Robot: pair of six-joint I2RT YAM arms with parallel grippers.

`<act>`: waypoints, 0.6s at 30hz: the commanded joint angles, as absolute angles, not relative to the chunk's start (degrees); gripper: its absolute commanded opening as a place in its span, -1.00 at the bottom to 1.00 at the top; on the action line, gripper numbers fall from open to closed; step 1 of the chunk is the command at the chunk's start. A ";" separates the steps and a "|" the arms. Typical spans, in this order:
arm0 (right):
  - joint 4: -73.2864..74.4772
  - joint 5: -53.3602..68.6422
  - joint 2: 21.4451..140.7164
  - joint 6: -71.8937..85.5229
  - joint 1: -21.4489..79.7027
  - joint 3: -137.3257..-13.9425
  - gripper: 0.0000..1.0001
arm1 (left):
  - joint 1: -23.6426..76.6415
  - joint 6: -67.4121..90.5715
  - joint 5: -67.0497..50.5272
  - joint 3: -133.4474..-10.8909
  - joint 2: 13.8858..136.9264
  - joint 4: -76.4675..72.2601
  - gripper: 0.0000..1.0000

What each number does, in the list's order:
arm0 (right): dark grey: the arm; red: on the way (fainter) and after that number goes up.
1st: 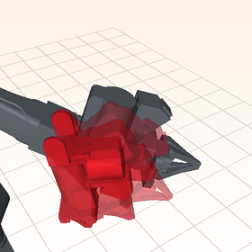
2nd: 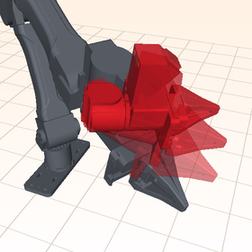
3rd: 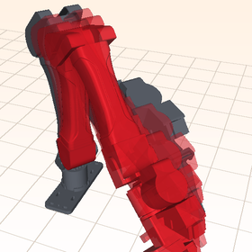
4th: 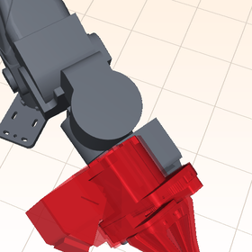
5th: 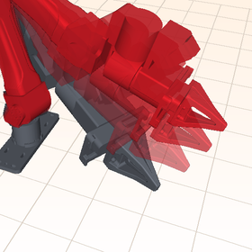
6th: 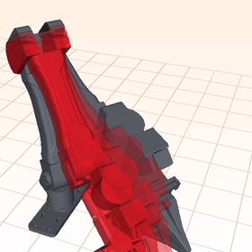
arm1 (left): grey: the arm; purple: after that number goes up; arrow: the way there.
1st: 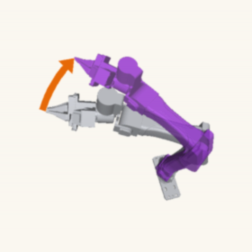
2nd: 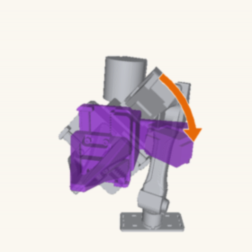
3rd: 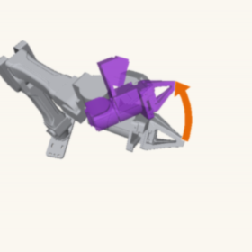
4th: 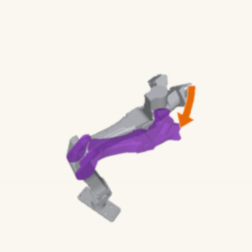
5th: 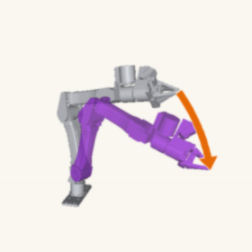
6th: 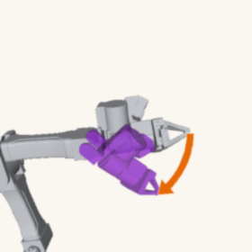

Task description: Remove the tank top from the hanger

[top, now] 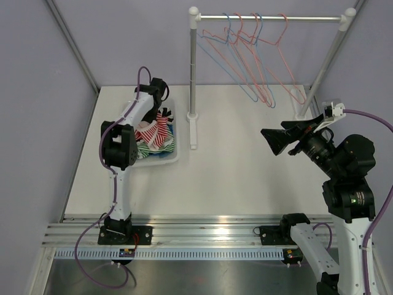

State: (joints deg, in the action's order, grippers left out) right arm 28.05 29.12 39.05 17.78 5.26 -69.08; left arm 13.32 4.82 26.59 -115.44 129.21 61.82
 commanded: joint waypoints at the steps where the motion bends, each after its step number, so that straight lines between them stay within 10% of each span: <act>1: 25.14 30.23 38.58 17.40 5.89 -68.91 0.99 | 13.54 3.61 18.37 -114.61 132.98 58.54 -1.00; 4: 25.49 29.97 38.67 17.14 6.06 -69.26 0.99 | 13.62 4.13 20.47 -114.43 130.26 58.54 -0.85; 6: 25.75 29.80 38.76 16.88 6.24 -69.78 0.99 | 13.97 4.83 21.18 -114.70 126.76 58.89 -0.21; 9: 25.84 29.71 38.93 16.70 6.24 -70.22 0.99 | 14.06 5.97 21.01 -113.82 120.53 58.36 0.24; 18: 26.63 29.62 39.99 16.70 6.24 -71.72 0.99 | 14.06 8.87 21.36 -112.50 108.02 57.39 0.52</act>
State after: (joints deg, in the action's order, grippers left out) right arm 28.14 29.45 39.22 17.54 5.76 -69.30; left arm 14.00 7.11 22.68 -112.09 112.92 59.40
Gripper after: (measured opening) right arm 0.993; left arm 0.750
